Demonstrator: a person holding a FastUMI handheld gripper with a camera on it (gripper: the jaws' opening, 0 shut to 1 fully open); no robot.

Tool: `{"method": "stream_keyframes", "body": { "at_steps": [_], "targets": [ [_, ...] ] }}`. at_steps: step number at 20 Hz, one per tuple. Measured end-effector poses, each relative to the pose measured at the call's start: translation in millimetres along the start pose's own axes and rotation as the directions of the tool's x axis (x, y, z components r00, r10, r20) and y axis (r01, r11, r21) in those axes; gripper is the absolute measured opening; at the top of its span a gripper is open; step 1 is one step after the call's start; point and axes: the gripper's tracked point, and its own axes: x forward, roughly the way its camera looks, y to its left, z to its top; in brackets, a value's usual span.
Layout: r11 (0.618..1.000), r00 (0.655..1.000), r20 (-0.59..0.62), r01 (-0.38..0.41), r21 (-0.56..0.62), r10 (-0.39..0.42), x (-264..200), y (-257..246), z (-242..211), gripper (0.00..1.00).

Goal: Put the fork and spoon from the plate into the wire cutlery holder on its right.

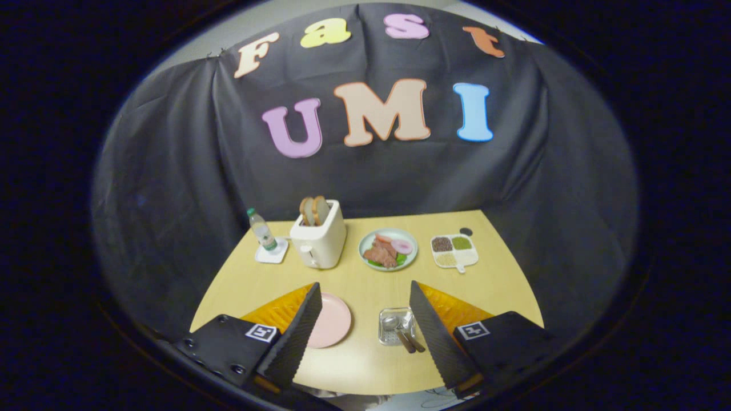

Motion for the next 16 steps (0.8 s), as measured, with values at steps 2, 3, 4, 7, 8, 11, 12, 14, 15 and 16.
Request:
{"method": "stream_keyframes", "body": {
  "at_steps": [2,3,4,7,8,11,12,14,15,16],
  "targets": [
    [1.000,0.993,0.116,0.024,0.003,-0.024,-12,2,11,0.98],
    [0.999,0.986,0.162,0.031,0.009,-0.032,-21,5,12,0.98],
    [0.999,0.979,0.200,0.031,0.013,-0.033,-27,9,11,0.98],
    [0.999,0.956,0.291,0.050,0.001,-0.048,-43,15,1,0.98],
    [0.998,0.946,0.317,0.065,-0.004,-0.060,-47,16,-3,0.98],
    [0.996,0.934,0.346,0.086,0.013,-0.085,-57,22,-19,0.98],
    [0.996,0.930,0.355,0.090,0.027,-0.094,-61,24,-22,0.98],
    [0.995,0.921,0.376,0.086,0.054,-0.101,-69,28,-23,0.98],
    [0.994,0.916,0.387,0.085,0.065,-0.104,-74,29,-23,0.98],
    [0.994,0.912,0.395,0.088,0.068,-0.108,-78,30,-22,0.98]
  ]
}}
